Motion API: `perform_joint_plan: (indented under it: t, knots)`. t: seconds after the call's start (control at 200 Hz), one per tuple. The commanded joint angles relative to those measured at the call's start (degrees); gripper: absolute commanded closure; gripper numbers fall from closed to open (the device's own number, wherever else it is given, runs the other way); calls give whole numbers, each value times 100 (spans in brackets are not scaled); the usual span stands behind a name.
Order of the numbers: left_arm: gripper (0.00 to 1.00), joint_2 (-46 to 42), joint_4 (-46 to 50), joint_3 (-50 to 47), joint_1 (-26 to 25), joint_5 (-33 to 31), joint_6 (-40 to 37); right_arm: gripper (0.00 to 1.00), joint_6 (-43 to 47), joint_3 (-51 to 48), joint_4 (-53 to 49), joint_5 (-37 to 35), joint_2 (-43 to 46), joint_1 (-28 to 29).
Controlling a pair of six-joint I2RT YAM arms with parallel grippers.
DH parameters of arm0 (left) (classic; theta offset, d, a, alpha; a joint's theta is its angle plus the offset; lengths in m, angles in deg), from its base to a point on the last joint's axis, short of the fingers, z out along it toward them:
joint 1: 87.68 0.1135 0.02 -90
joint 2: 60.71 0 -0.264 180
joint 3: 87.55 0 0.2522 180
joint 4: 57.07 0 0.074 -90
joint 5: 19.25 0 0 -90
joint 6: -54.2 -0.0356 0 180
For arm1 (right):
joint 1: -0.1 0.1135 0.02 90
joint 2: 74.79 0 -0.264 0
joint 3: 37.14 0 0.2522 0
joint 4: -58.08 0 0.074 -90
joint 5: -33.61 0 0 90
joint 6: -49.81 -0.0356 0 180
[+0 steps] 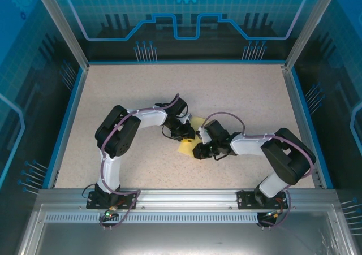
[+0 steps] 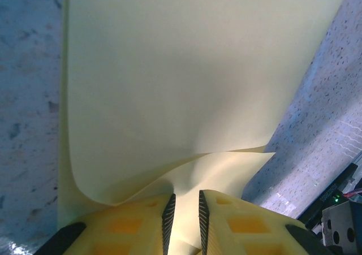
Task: Fold a paper plane with a square sheet of paper (pick it up from the middle)
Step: Fold the triangle a second time at the center of the table.
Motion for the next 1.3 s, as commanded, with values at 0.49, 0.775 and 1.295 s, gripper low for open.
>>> perform_joint_plan:
  t: [0.49,0.775,1.295]
  knots:
    - [76,447,254,333,174,-821,-61,91,164,-526,-873,-136,-84,-9]
    - [75,512,427,744,377,-1041,-98,91,206,-580,-754,-30,-175,-75]
    - [75,-420,677,1051,509,-1161,-120,91,239,-465,-675,154,-228,-93]
